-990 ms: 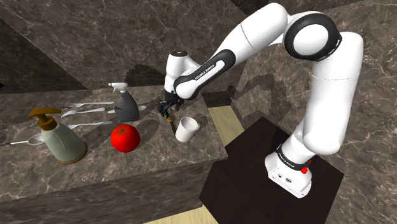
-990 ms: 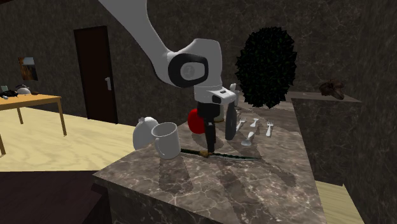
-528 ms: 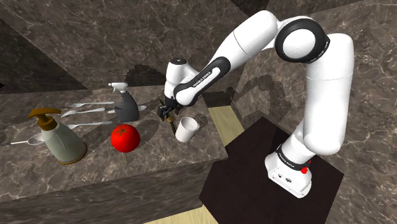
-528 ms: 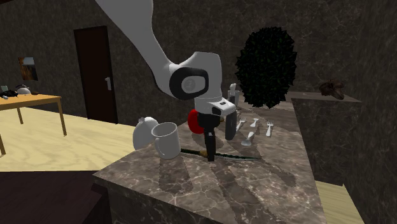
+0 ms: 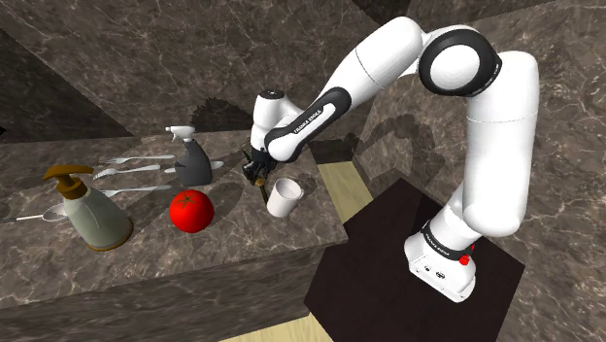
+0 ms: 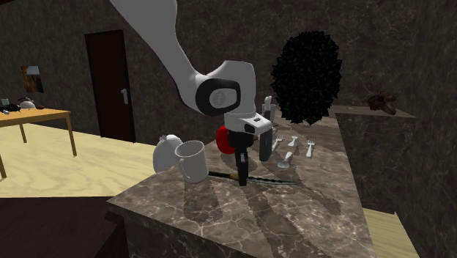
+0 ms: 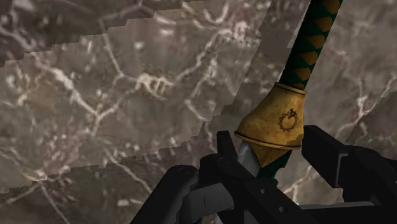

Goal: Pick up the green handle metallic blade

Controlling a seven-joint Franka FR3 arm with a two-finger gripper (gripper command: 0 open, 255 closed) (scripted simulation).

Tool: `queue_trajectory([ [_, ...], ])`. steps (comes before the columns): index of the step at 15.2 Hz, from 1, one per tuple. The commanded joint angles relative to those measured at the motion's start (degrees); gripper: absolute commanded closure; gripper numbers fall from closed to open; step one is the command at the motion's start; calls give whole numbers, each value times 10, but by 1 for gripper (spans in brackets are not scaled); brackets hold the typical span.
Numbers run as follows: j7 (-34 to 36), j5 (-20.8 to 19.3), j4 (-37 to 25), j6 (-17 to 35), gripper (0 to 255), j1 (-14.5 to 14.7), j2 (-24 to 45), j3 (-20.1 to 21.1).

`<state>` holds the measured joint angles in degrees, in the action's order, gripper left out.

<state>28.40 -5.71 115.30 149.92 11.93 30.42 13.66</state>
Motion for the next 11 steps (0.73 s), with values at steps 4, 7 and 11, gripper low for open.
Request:
queue_trajectory([
  [4,-1,4,3,-11,255,-2,-14,3],
  [7,-4,9,4,-28,255,-6,-32,8],
  [11,-8,17,3,-51,255,-10,-55,14],
])
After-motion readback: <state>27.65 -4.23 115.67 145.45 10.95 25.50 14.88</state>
